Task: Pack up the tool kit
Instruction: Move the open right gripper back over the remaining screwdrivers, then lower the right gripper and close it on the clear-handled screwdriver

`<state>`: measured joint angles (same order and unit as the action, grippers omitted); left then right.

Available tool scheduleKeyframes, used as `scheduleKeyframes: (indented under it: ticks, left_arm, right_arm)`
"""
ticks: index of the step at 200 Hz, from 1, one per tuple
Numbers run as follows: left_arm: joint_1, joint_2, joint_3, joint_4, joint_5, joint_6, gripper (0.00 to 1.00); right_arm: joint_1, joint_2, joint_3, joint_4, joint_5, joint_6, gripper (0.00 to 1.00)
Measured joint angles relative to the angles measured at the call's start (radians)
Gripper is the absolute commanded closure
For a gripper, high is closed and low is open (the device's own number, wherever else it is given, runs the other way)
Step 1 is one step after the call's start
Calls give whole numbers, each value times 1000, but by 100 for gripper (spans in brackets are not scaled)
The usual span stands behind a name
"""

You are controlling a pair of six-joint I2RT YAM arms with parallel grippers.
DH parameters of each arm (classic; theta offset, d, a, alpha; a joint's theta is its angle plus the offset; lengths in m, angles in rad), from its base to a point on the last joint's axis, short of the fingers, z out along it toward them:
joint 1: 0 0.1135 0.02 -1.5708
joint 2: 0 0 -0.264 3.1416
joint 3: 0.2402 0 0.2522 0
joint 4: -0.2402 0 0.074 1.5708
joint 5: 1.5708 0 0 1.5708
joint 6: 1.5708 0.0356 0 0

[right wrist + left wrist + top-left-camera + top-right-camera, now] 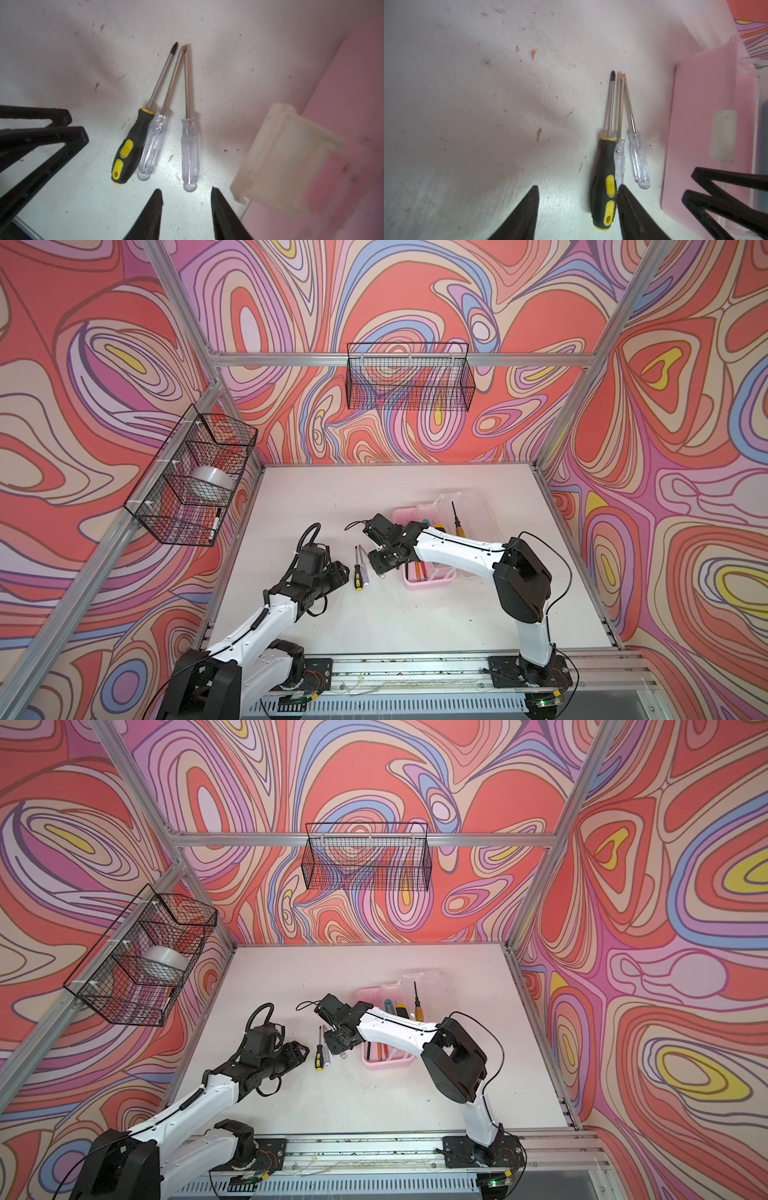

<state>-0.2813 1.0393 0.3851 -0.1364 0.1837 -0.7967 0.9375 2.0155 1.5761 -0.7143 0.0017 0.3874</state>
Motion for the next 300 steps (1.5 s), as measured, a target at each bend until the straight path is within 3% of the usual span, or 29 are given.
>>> scheduleKeyframes:
  ticks: [70,199,275,290,300]
  left_arm:
    - [0,24,-1,14,3,0,40]
    - [0,53,-15,40,12,0,41]
    - [0,55,-15,45,16,0,41]
    - [0,54,-15,46,16,0,41]
    - [0,54,-15,46,16,0,41]
  right_arm:
    - [0,103,-5,21,-23,1,61]
    - [0,121,-3,26,-6,30,73]
    - [6,121,-3,23,3,49,89]
    - [7,120,-3,23,4,51,100]
    - [8,119,-3,21,6,51,100]
